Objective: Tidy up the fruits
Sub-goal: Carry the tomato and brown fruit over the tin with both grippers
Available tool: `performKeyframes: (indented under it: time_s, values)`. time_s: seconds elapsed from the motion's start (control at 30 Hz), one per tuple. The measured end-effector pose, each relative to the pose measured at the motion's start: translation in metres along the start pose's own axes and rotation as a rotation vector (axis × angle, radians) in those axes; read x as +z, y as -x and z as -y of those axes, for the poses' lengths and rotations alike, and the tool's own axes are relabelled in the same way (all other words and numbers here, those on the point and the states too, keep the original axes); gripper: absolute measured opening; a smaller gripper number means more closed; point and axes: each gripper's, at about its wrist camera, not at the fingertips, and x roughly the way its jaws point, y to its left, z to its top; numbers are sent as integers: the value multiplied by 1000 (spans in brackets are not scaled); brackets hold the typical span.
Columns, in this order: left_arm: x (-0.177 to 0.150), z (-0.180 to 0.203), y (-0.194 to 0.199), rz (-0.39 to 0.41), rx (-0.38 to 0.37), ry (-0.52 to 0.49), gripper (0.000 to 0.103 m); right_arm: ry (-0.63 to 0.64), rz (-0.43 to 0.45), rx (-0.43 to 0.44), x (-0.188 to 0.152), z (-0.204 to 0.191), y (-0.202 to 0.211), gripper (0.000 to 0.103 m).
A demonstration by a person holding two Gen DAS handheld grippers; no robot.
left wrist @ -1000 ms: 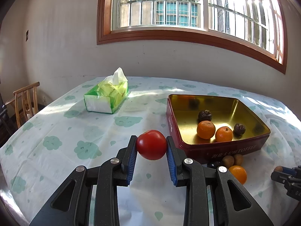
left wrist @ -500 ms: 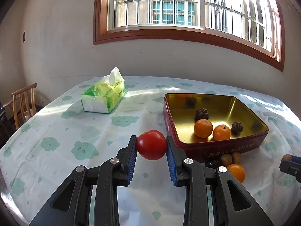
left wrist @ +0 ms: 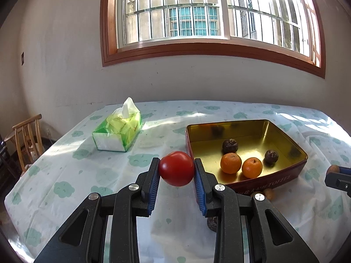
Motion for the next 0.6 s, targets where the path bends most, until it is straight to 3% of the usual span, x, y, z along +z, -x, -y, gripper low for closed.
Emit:
performKeyframes:
  time_s: [0.6]
  values:
    - [38, 11, -12, 17, -29, -44, 31, 13, 6, 26, 26, -3, -19, 23]
